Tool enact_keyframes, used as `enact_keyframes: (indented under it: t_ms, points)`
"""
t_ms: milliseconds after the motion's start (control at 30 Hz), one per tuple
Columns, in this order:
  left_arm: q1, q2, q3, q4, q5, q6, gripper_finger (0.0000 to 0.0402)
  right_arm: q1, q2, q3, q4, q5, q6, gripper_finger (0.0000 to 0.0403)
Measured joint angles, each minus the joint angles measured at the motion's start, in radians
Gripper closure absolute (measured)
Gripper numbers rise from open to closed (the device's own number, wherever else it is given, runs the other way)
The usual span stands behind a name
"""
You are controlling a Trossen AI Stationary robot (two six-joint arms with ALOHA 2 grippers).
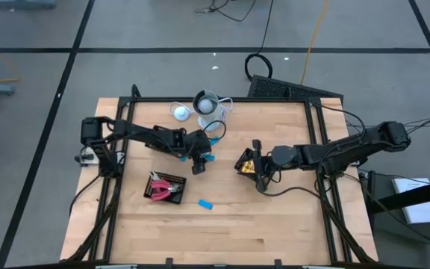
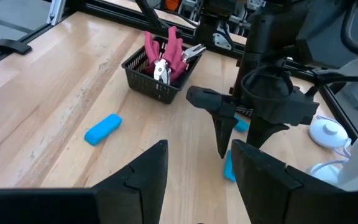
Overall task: Pick & Place School Supplies
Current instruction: Put the blue eraser into the top black bin
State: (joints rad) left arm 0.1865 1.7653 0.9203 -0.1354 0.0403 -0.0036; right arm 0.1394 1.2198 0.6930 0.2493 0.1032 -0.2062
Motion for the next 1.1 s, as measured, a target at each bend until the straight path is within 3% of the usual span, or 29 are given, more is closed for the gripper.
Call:
enact_keyframes:
  t_ms: [733, 833, 1033, 1100]
  points:
    - [-0.018, 0.069, 0.003, 0.039, -0.035, 0.002, 0.0191, 0.0, 0.0, 0.001, 0.003, 0.0, -0.015, 0.0236]
    - [-0.018, 0.069, 0.003, 0.037, -0.042, 0.002, 0.0222, 0.0, 0.0, 0.001, 0.002, 0.0, -0.015, 0.0236]
    - [-0.017, 0.069, 0.002, 0.033, -0.052, 0.021, 0.034, 0.0, 0.0, 0.001, 0.001, 0.0, -0.015, 0.0236]
    - [-0.017, 0.069, 0.002, 0.034, -0.052, 0.024, 0.0346, 0.0, 0.0, 0.001, 0.001, 0.0, -0.015, 0.0236]
